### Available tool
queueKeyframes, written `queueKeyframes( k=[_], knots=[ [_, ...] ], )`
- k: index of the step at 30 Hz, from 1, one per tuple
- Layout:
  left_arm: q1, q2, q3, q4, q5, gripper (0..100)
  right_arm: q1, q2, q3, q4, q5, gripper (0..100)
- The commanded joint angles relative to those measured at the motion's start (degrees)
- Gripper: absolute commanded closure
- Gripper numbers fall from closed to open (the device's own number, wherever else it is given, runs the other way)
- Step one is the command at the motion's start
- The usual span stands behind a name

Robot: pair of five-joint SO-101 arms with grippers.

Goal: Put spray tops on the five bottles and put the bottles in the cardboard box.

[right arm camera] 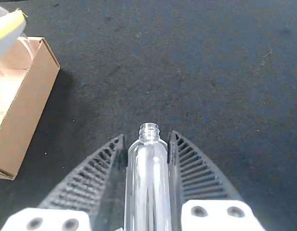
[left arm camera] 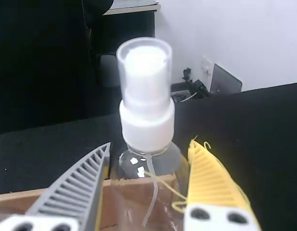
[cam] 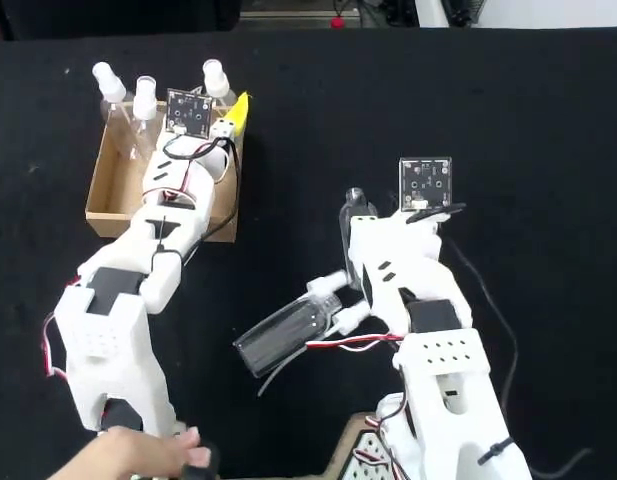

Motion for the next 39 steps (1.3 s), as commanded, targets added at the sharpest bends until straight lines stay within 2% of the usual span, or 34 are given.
queueKeyframes(
  k=[1,28,34,39],
  knots=[
    [0.40,0.44,-5.05,-1.67,0.09,86,1.23,-1.80,-3.82,-1.58,0.00,85.8],
    [0.22,2.20,-5.23,-1.76,0.09,86,1.23,-1.80,-3.82,-1.58,0.00,85.8],
    [0.22,2.73,-4.79,-1.67,0.09,70,1.23,-1.80,-3.82,-1.58,0.00,85.8],
    [0.22,2.73,-4.79,-1.67,0.09,73,1.23,-1.89,-3.82,-1.58,0.00,85.8]
  ],
)
